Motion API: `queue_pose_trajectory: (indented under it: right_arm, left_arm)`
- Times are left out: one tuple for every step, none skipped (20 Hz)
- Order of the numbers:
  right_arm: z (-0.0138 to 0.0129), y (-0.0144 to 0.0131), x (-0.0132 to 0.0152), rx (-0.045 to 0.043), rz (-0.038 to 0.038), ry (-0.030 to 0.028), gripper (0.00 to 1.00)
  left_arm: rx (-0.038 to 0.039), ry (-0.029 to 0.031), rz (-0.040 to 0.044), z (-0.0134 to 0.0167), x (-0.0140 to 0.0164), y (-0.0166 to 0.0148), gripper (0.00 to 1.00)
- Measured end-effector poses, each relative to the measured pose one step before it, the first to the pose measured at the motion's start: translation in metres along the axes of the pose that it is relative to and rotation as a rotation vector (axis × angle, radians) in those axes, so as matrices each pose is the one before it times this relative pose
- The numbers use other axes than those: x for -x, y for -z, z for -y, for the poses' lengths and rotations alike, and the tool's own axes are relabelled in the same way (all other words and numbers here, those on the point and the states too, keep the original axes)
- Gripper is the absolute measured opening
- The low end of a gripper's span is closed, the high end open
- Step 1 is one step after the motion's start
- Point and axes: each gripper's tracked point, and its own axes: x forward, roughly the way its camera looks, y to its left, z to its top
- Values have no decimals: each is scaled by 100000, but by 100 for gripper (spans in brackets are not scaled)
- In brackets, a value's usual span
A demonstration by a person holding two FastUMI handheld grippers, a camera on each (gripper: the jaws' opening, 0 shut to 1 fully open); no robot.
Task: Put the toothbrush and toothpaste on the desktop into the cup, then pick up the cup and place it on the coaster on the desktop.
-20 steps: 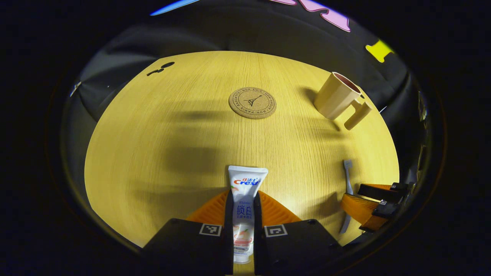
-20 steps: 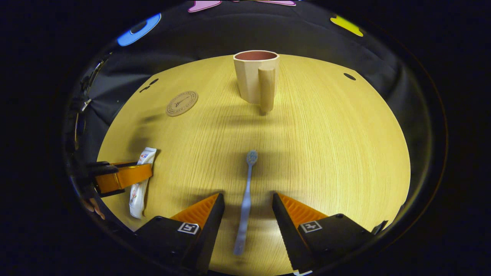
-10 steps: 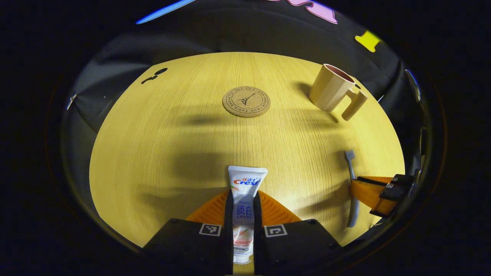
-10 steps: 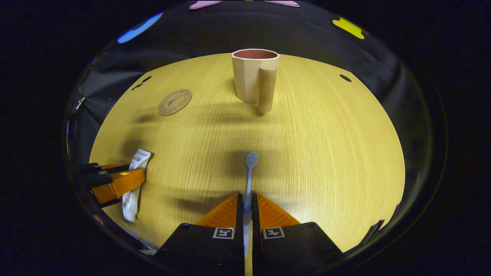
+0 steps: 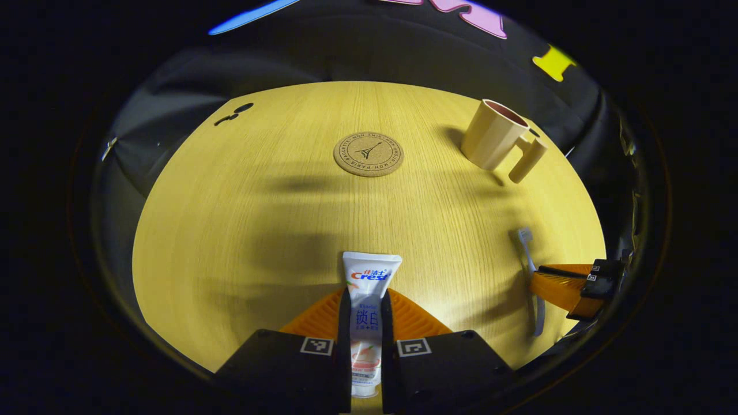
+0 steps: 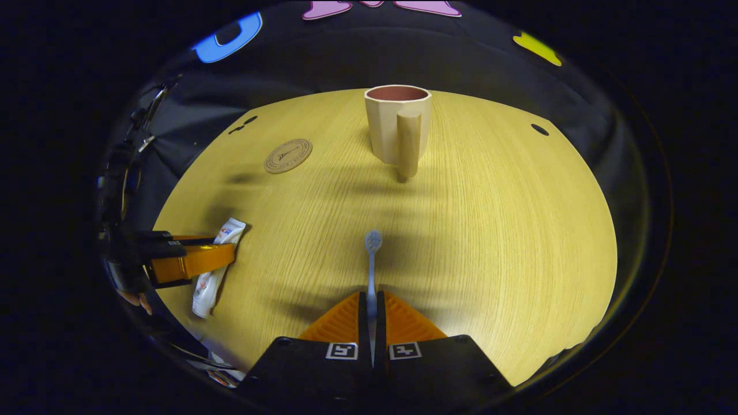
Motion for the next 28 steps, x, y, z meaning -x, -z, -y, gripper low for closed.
queue_pose_trajectory:
  right_arm:
    - [317,-324,512,-582,1244,-930,5]
    - [196,-172,708,-242,1366,-1017,5]
    - [99,-516,640,249,1815,-1169,5]
    - [161,-286,196,1009,1828,-441,5]
    - [238,-399,321,1272,1715,-602,5]
    - [162,-217,399,1338,1300,-314,5]
    - [-99,-563,405,249,2151,-1530,5]
    - [-107,-496,476,-132,1940,-975,5]
    - [97,-460,271,-425,1399,-1247,5]
    - [142,-541,312,-455,1663,-626,5]
    - [247,-519,206,-564,1551,-657,5]
    - [226,-449,350,-870,1271,-437,5]
    - [220,-416,292,-1137,696,-212,5]
    - [132,-539,394,-1199,983,-413,5]
    - [152,-893,305,-806,2258,-226,5]
    - [162,-794,375,310,1971,-123,5]
    - [218,-776,342,1101,1936,195,5]
    - [116,-827,255,1086,2088,36,5]
    - [108,-763,281,311,1571,-260,5]
    - [84,-653,158,-465,1676,-172,5]
    - [221,-657,248,-882,1213,124,5]
    - [184,-672,135,-880,1373,-184,5]
    - [172,-689,-58,-298,1546,457,5]
    - [428,-587,-37,128,1168,494,5]
    - [381,-499,-198,-371,883,480,5]
    - [351,-357,47,-1094,835,178,5]
    - [270,-467,-134,-914,440,14,5]
    - [496,-483,-389,160,534,719,5]
  left_arm:
    - [2130,1151,2172,195,409,-218,26]
    - [2306,1244,1712,301,403,-273,26]
    - [2321,956,1725,296,497,-249,26]
    - [1747,862,2180,330,654,-488,26]
    - [1249,279,2521,239,595,-543,25]
    - [589,608,2862,367,686,-785,26]
    - [119,603,2468,475,702,-767,26]
    - [-103,639,2835,531,687,-976,26]
    - [-327,776,2693,705,603,-909,26]
    - [-62,803,3216,685,501,-1126,30]
    - [17,1250,2887,724,369,-1161,25]
    - [257,1549,2920,924,356,-1225,25]
    - [440,2105,1965,1115,85,-999,26]
    - [820,3300,1819,1449,219,-1279,26]
    - [638,2774,2547,1230,-191,-1427,26]
    - [-122,2390,2756,1217,-148,-1501,26]
    - [-1180,2822,3328,1371,-388,-1938,26]
    - [-1504,2115,2080,1084,-339,-1441,26]
    - [-1951,2445,2838,1237,-767,-1716,26]
    - [-1641,1906,1422,948,-614,-1256,25]
    - [-622,3691,1776,1307,-809,-1276,21]
    - [-533,2431,2649,1110,-898,-1441,25]
    - [-1215,1949,1766,887,-1063,-1200,25]
    - [-1743,1993,1653,782,-899,-866,25]
    - [-1635,1788,1346,742,-1189,-684,25]
    - [-1267,2461,817,586,-1021,-433,25]
    - [-1375,2595,1550,727,-1216,-471,25]
    - [-1477,2044,1327,386,-1091,-382,25]
